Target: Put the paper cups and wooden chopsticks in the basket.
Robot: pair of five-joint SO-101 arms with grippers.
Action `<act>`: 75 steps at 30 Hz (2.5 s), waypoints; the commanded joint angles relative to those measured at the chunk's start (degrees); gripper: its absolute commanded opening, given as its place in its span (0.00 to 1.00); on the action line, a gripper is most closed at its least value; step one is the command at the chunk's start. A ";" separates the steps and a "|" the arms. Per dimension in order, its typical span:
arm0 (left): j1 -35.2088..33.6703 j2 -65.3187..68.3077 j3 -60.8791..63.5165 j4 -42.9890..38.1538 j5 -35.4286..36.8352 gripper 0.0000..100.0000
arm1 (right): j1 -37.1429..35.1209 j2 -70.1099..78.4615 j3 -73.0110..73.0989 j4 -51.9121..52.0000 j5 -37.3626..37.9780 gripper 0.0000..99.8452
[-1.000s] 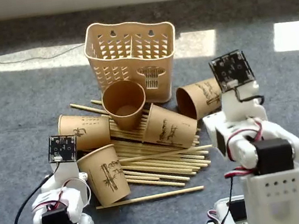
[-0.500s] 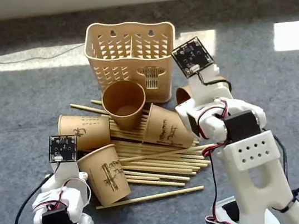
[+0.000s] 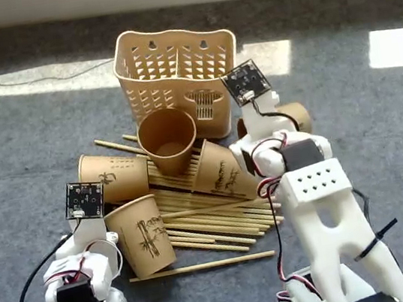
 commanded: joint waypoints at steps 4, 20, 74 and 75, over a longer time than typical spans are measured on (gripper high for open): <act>0.48 -0.40 -0.22 -1.05 -0.44 0.02 | 6.46 3.47 -0.22 -1.54 -0.62 0.21; 0.48 -0.40 -0.22 -1.05 -0.44 0.02 | 10.68 3.47 -0.57 3.74 -0.62 0.21; -3.38 -0.40 -0.22 -1.14 -0.44 0.02 | 19.21 0.48 8.66 -10.51 -4.22 0.00; -3.38 -0.40 -0.22 -1.14 -0.44 0.02 | 19.21 0.48 8.66 -10.33 -4.22 0.01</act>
